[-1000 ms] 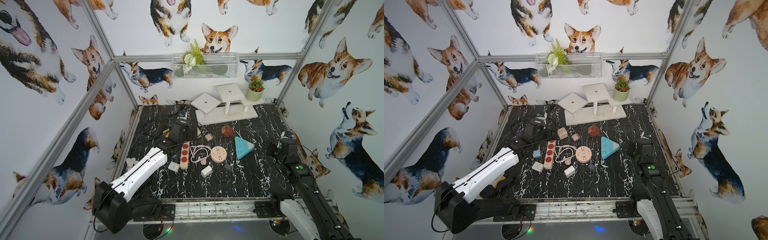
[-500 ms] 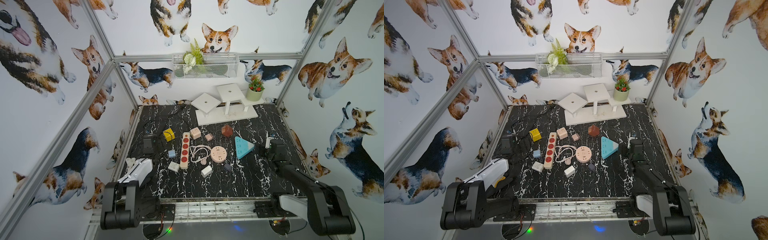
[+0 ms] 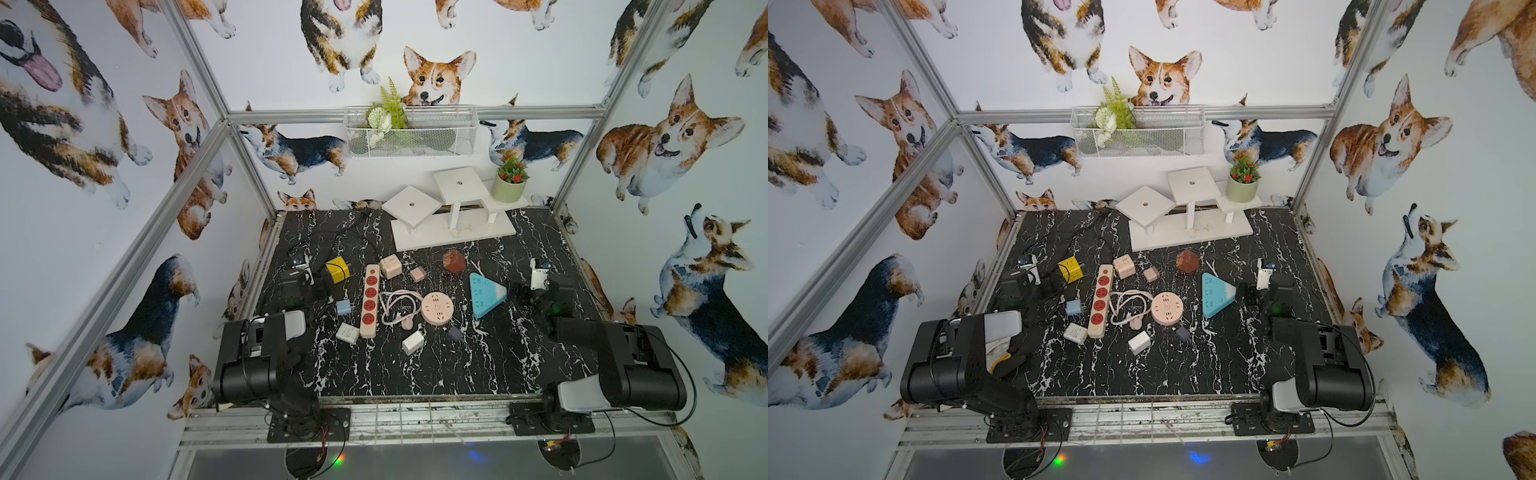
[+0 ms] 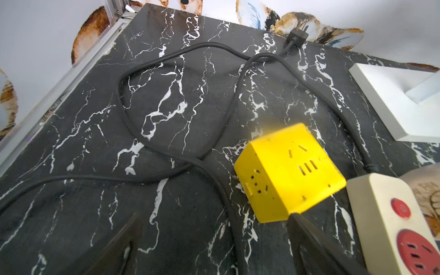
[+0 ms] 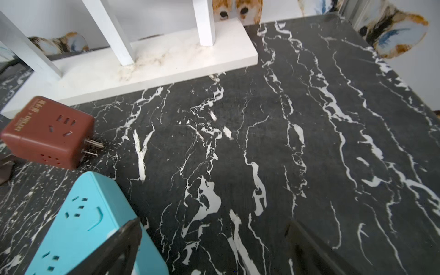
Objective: Pull the plug off the socket
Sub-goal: Reset both arms
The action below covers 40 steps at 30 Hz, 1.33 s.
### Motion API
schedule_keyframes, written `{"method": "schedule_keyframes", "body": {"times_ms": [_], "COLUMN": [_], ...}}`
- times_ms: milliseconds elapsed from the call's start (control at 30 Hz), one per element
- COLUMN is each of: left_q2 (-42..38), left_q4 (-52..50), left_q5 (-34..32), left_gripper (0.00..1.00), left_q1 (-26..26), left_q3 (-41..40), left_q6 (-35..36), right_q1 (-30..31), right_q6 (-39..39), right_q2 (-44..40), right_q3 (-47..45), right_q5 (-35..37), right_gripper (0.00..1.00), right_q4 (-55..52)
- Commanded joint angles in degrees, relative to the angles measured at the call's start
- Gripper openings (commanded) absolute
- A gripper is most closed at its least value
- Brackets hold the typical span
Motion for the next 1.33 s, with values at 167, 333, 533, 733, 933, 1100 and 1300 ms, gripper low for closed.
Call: {"method": "schedule_keyframes", "body": {"times_ms": [167, 333, 533, 733, 933, 1100, 1300], "left_q2": [1.7, 1.35, 1.4, 1.29, 1.38, 1.6, 1.38], "left_q4": [19.19, 18.56, 18.29, 18.31, 18.05, 17.22, 18.18], "left_q5": [0.65, 0.05, -0.5, -1.37, -1.15, -1.03, -1.28], "left_gripper": [1.0, 1.0, 1.0, 1.0, 1.0, 1.0, 1.0], "left_q1": [-2.44, -2.5, -2.42, -2.51, -2.5, -2.5, -2.5], "left_q3": [-6.49, -6.67, -6.54, -6.59, -6.35, -5.85, -6.53], "left_q6": [3.93, 3.86, 3.44, 3.28, 3.27, 3.22, 3.22], "right_q1": [0.93, 1.86, 1.76, 1.83, 1.82, 1.8, 1.86], "right_q6": [1.79, 1.13, 1.12, 1.11, 1.14, 1.13, 1.13], "right_q2": [0.04, 0.0, 0.22, 0.22, 0.17, 0.23, 0.22], "right_q3": [0.17, -0.13, -0.19, -0.18, -0.18, -0.19, -0.14], "right_q5": [4.54, 6.3, 6.31, 6.3, 6.3, 6.31, 6.32], "right_gripper": [0.99, 1.0, 1.0, 0.99, 1.0, 1.0, 1.0], "right_q4": [4.94, 5.71, 6.05, 6.02, 6.05, 6.05, 6.05]}}
